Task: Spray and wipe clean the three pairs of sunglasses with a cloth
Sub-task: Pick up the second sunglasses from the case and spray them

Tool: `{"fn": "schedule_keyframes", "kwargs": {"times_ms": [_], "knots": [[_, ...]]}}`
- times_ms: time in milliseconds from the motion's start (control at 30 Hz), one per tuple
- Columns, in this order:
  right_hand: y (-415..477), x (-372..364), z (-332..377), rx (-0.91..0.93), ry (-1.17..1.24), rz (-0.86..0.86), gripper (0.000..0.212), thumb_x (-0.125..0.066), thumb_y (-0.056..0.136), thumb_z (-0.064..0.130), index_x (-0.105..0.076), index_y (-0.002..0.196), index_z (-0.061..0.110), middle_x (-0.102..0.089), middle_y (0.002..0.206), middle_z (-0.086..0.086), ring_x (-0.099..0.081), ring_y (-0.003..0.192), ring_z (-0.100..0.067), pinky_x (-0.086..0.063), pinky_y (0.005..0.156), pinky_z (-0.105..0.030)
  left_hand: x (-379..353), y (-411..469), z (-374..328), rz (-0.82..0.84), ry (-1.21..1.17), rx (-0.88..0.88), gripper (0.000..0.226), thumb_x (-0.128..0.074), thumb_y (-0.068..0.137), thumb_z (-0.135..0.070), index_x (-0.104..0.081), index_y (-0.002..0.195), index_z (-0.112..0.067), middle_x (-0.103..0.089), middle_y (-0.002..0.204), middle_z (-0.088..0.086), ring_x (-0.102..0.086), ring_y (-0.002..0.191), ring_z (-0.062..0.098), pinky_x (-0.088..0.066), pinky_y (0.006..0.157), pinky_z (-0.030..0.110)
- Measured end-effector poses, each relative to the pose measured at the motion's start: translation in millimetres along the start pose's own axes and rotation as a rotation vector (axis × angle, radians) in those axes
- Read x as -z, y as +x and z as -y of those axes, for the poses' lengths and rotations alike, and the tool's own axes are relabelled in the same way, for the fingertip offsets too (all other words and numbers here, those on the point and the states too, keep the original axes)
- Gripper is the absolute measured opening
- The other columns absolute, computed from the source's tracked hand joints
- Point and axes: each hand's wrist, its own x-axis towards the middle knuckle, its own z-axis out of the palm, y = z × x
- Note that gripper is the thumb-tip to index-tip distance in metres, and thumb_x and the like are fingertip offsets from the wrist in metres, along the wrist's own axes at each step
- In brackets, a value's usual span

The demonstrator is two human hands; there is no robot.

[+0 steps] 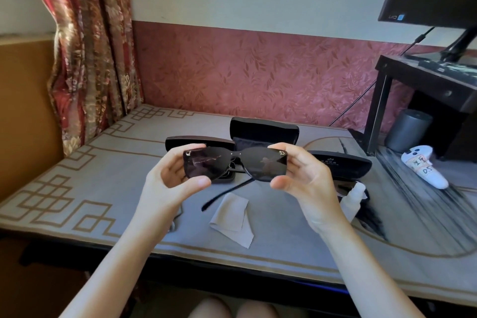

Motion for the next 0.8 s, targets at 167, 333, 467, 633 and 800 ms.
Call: {"fn": "schedule_keyframes", "kwargs": {"times_ms": [167,333,467,633,800], "knots": [[2.5,2.1,3.5,0.030,-0.054,0.063,0.054,-0.086,0.054,0.053,-0.070,0.103,0.037,-0.069,0.101,0.008,-0.064,0.098,-0.012,-0.049,0.086,-0.021,2.4,4.8,-9.1,0.026,-0.002,-0.053,0.055,-0.087,0.048,-0.036,-0.071,0.101,-0.036,-0.072,0.104,-0.003,-0.067,0.100,0.014,-0.052,0.082,0.021],[9.9,7.8,12.2,0.073,-0.068,0.109,0.055,-0.088,0.056,0.046,-0.070,0.105,0.032,-0.060,0.107,0.001,-0.061,0.099,-0.015,-0.047,0.089,-0.022,2.4,9.8,-19.2,0.066,0.009,-0.117,0.063,-0.090,0.046,-0.053,-0.069,0.103,-0.037,-0.071,0.101,-0.005,-0.065,0.097,0.011,-0.051,0.083,0.020],[13.4,9.8,17.5,0.101,-0.096,0.120,0.054,-0.087,0.056,0.046,-0.070,0.106,0.033,-0.060,0.104,0.008,-0.062,0.098,-0.015,-0.047,0.090,-0.023,5.1,11.4,-25.8,0.081,0.124,-0.173,0.060,-0.087,0.049,-0.056,-0.068,0.104,-0.041,-0.070,0.104,-0.011,-0.064,0.102,0.005,-0.047,0.087,0.015],[9.7,13.8,16.3,0.104,-0.164,0.118,0.056,-0.089,0.059,0.036,-0.068,0.110,0.030,-0.059,0.107,0.000,-0.062,0.101,-0.017,-0.047,0.092,-0.025,8.6,6.2,-28.7,0.095,0.241,-0.209,0.062,-0.086,0.052,-0.056,-0.065,0.108,-0.039,-0.067,0.104,-0.009,-0.063,0.101,0.009,-0.047,0.091,0.019],[-2.6,25.9,16.6,0.080,-0.394,0.153,0.064,-0.083,0.068,0.040,-0.058,0.126,0.030,-0.057,0.125,0.015,-0.053,0.124,-0.011,-0.039,0.105,-0.023,0.2,-2.3,-28.9,0.109,0.304,-0.243,0.066,-0.086,0.052,-0.051,-0.063,0.111,-0.033,-0.066,0.103,-0.019,-0.062,0.099,0.002,-0.045,0.090,0.012]]}}
